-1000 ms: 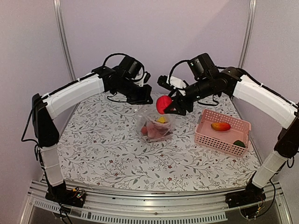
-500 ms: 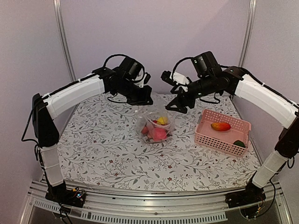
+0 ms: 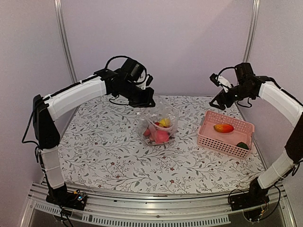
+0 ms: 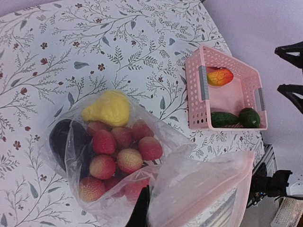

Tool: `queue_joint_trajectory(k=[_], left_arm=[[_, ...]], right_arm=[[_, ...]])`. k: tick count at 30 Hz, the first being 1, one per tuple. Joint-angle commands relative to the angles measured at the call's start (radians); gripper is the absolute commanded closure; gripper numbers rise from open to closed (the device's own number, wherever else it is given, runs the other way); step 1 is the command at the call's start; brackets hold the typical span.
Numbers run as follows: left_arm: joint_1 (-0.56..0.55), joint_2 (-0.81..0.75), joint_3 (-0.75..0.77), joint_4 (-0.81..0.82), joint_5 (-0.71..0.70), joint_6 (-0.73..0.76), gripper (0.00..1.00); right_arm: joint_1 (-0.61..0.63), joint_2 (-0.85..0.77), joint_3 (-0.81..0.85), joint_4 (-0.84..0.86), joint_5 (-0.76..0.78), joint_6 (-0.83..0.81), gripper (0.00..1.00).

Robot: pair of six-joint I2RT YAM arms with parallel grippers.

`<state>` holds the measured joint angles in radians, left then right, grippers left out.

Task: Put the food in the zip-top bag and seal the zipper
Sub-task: Place the fake fruit in the zipper food storage bag, then pick up the fake fruit from the bin.

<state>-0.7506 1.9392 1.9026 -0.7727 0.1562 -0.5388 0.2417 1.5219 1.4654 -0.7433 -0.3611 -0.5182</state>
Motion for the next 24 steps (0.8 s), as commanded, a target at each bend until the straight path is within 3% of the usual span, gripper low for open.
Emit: queue_joint_trajectory(k=[1,6,11,20,24], left_arm=[[0.014,0.0,0.01,0.018,0.021,0.017,1.0],[0.014,0.0,0.013,0.011,0.022,0.022,1.0],[0.015,-0.007,0.006,0.009,0.017,0.017,1.0],[0.014,-0.022,-0.009,0.008,0.015,0.018,1.0],[0.014,-0.02,-0.007,0.009,0.017,0.019,1.0]], right_arm=[[-0.087,0.01,-0.083,-0.026,-0.002,-0.106,0.27],[-0.134,0.099,-0.065,-0.142,0.081,-0.343,0.37],[-0.133,0.192,-0.048,-0.199,0.17,-0.481,0.42],[-0.129,0.338,-0.025,-0.157,0.319,-0.5,0.43],[-0.124,0.381,-0.03,-0.105,0.346,-0.487,0.39]])
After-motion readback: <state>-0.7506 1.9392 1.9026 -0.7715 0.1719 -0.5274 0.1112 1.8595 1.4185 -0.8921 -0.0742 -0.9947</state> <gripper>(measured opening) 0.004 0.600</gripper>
